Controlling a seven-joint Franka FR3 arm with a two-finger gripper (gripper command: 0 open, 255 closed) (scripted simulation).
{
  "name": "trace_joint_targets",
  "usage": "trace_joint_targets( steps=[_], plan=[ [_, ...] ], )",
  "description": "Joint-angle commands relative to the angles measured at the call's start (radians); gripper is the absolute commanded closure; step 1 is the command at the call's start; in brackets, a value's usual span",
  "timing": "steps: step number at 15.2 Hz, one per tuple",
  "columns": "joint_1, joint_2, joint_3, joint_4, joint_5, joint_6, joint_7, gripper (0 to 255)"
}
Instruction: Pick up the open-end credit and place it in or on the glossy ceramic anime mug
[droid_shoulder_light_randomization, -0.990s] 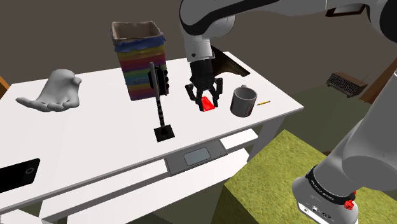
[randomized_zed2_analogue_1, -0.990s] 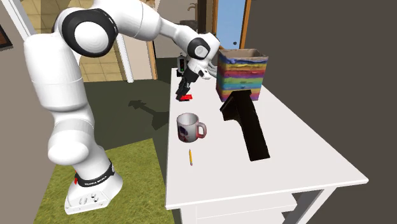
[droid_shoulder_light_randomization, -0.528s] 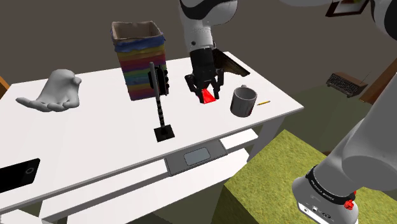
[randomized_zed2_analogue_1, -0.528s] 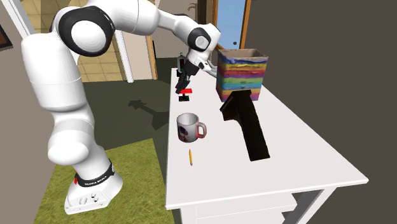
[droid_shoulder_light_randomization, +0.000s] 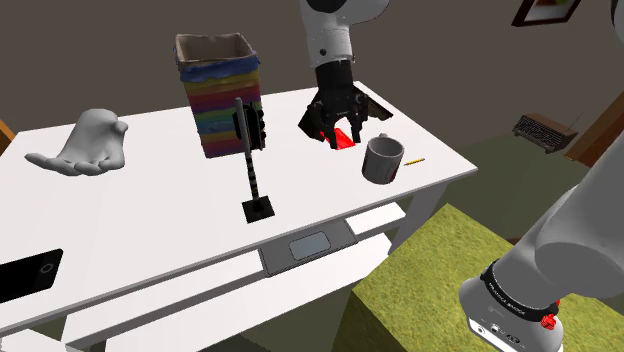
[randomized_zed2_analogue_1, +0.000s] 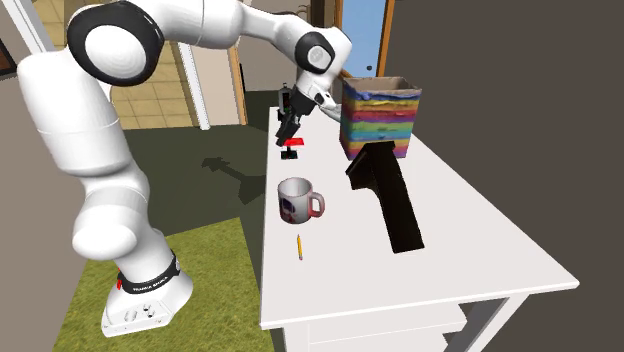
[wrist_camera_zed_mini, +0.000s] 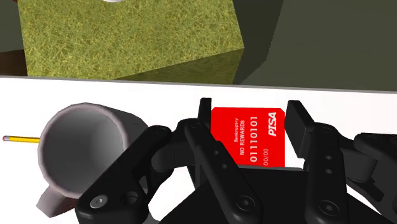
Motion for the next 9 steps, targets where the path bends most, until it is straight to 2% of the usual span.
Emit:
trace_joint_targets(
  steps=[1, 9],
  plan=[
    [-0.024, -0.03, -0.021, -0.028, -0.016, -0.013, -0.045, 255],
    [-0.119, -0.118, -0.115, -0.111, -0.105, -0.052, -0.232, 255]
  ],
)
